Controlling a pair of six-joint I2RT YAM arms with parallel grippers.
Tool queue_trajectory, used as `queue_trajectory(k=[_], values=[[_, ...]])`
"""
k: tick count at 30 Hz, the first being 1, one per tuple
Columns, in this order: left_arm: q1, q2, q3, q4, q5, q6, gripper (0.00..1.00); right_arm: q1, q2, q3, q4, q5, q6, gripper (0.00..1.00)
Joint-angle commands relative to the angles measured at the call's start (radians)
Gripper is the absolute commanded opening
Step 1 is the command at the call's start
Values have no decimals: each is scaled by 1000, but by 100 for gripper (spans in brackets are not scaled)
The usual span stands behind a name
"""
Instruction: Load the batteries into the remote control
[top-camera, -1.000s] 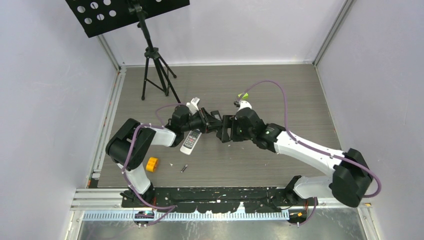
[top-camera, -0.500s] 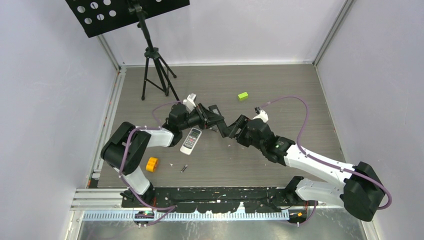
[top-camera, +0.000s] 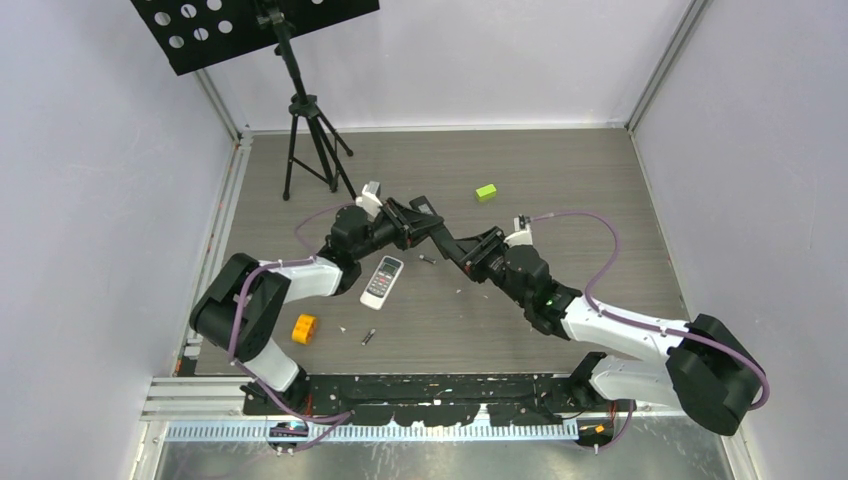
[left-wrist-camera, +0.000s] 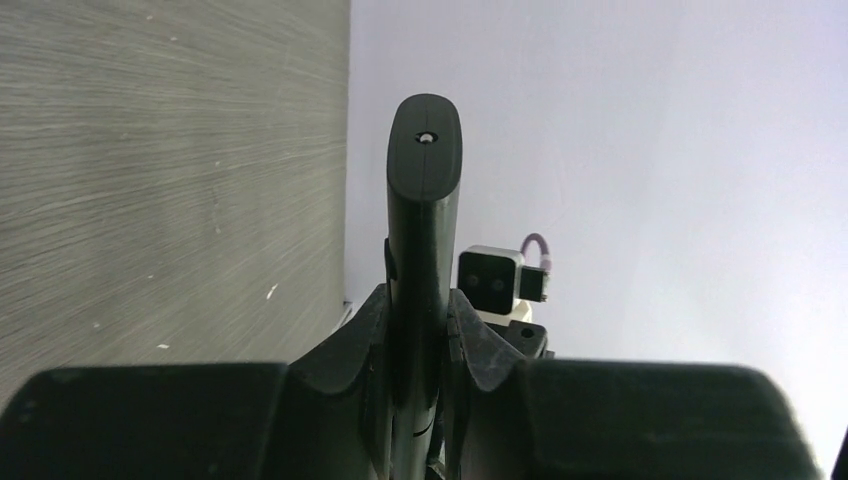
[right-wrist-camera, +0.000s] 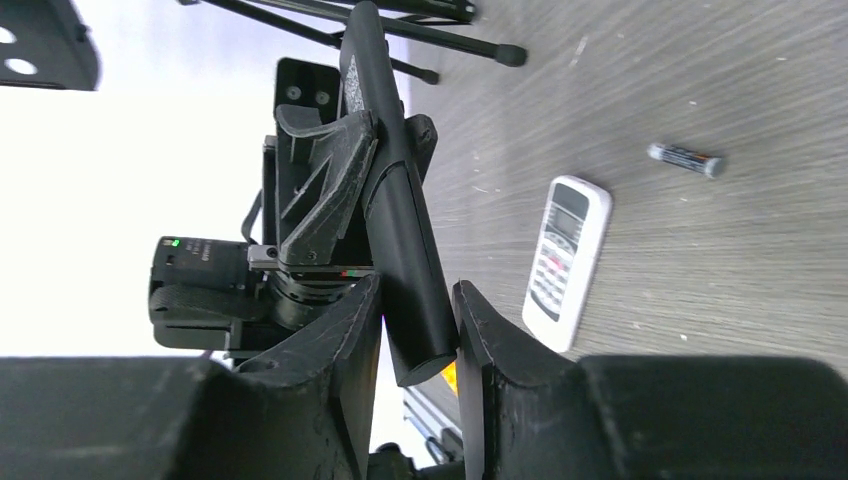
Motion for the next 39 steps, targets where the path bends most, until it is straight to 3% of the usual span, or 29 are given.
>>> queue_trajectory(k=[1, 9, 18, 24, 29, 32, 35, 39], values=[[-64, -110, 39, 204, 83, -83, 0, 7, 28, -42, 61, 11, 3, 26], [-94, -133, 1, 226, 210, 52, 0, 1, 35, -62, 282, 2, -61, 21], [-108, -116, -50, 406, 245, 43, 0, -8, 90, -69, 451, -44, -95, 14], [-116, -105, -25, 425, 282, 68, 0, -31, 126, -56, 511, -81, -101, 11], [-116, -113, 36, 410, 312, 95, 0, -124, 89, -58, 510, -191, -116, 9], [-117, -120, 72, 324, 336, 156, 0, -162, 48, -45, 451, -290, -177, 19], [-111, -136, 97, 208, 337, 241, 0, -185, -5, -38, 383, -367, -260, 39], [-84, -150, 130, 83, 339, 299, 0, -252, -133, -50, 301, -493, -336, 57]])
